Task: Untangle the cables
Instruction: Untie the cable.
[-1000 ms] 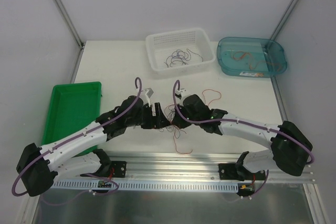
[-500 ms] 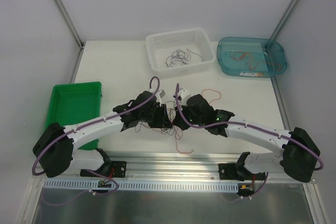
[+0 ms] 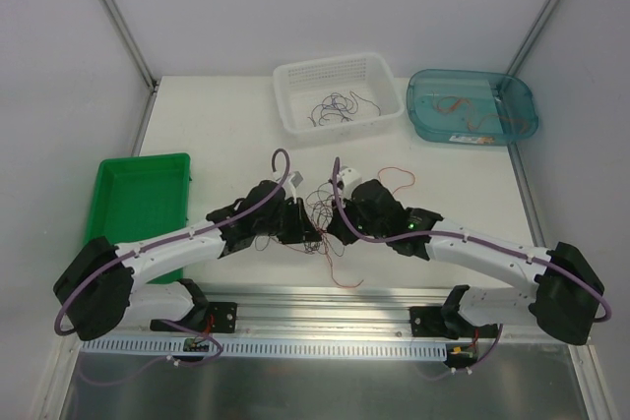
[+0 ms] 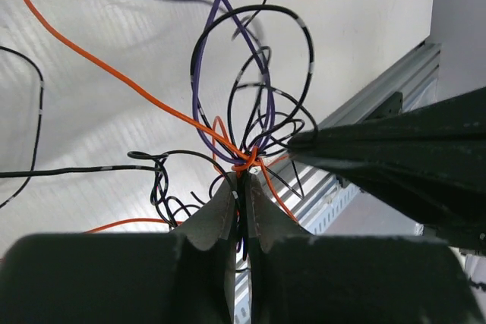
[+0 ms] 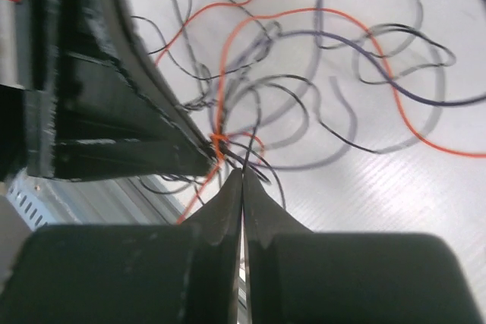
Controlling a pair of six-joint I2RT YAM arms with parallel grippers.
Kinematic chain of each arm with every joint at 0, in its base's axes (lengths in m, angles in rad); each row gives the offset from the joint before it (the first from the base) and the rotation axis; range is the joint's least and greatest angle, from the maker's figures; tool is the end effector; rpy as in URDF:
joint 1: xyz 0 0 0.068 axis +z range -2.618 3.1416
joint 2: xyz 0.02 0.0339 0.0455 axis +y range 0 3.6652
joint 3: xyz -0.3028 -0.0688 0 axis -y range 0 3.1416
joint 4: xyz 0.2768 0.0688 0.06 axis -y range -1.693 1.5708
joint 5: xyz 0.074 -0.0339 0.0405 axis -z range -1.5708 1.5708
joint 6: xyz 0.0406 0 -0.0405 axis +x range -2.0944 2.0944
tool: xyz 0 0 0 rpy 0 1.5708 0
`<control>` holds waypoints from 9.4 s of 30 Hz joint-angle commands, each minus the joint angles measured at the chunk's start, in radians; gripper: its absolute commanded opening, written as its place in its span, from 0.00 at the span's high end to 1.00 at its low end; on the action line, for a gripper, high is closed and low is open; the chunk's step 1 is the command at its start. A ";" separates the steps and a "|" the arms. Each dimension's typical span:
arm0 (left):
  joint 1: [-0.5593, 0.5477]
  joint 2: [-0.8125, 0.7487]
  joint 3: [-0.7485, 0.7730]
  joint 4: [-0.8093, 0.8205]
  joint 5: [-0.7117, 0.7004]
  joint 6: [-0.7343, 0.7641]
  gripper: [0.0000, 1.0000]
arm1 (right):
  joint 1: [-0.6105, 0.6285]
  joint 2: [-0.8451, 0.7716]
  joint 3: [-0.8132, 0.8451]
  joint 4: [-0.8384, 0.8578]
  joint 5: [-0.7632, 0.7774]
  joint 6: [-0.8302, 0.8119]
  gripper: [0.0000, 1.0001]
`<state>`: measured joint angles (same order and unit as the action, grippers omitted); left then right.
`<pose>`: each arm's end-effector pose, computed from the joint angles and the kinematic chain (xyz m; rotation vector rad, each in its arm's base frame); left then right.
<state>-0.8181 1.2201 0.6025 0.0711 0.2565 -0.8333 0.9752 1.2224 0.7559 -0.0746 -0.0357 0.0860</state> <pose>0.1792 -0.2064 0.2276 0.1529 2.3580 -1.1799 0.1610 0.2401 0.2682 -0.9594 1.9626 0.6590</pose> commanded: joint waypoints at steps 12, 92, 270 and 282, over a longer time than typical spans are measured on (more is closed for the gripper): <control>-0.001 -0.162 -0.089 0.024 -0.157 -0.039 1.00 | -0.003 -0.152 0.000 -0.076 0.100 0.090 0.96; -0.069 -0.194 -0.010 -0.042 -0.126 0.125 1.00 | 0.115 -0.003 0.095 -0.010 0.140 0.331 0.79; -0.075 -0.508 -0.412 0.472 -0.102 0.186 1.00 | -0.108 -0.334 0.022 -0.031 -0.178 -0.011 0.99; -0.075 -0.498 -0.389 0.486 -0.017 0.247 1.00 | -0.073 -0.245 0.043 -0.002 -0.300 0.037 0.96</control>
<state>-0.8894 0.7181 0.1978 0.4789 0.1726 -0.6350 0.8696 0.9386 0.7628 -0.1165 -0.2790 0.1024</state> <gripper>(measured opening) 0.019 0.023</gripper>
